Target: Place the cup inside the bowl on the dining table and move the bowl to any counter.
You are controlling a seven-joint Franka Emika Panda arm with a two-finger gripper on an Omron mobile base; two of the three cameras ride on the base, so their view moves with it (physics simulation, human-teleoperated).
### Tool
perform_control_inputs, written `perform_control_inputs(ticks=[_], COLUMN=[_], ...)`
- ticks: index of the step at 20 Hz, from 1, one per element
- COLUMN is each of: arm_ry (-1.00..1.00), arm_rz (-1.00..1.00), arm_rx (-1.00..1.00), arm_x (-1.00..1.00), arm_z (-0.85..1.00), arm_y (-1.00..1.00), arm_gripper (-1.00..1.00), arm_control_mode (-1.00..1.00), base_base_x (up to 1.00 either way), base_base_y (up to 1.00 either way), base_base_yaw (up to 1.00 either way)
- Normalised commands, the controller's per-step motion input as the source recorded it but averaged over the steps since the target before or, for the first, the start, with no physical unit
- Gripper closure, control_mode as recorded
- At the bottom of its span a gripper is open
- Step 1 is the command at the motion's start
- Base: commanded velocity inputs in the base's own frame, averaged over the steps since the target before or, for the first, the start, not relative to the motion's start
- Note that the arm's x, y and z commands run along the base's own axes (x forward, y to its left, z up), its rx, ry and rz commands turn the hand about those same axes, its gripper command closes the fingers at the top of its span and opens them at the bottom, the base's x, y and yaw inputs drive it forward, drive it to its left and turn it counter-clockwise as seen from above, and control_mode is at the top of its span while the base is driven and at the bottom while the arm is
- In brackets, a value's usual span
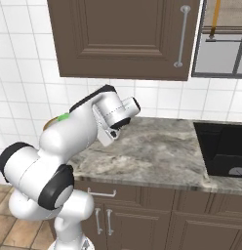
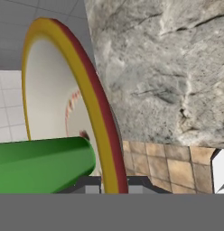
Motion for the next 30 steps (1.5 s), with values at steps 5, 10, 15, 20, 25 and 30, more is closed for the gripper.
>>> perform_control_inputs(ticks=[5,10,15,20,25,30], arm_ry=[0.0,0.0,0.0,0.0,0.0,0.0], arm_rz=[0.0,0.0,0.0,0.0,0.0,0.0], arm_rx=[0.0,0.0,0.0,0.0,0.02,0.05], arm_x=[0.0,0.0,0.0,0.0,0.0,0.0], arm_z=[0.0,0.0,0.0,0.0,-0.15,-0.34], arm_y=[0.0,0.0,0.0,0.0,0.0,0.0], arm_gripper=[1.0,1.0,1.0,1.0,1.0,1.0], arm_control_mode=[1.0,1.0,-1.0,-1.0,-1.0,-1.0], base_base_x=[0.0,0.0,0.0,0.0,0.0,0.0], base_base_y=[0.0,0.0,0.0,0.0,0.0,0.0], base_base_yaw=[0.0,0.0,0.0,0.0,0.0,0.0])
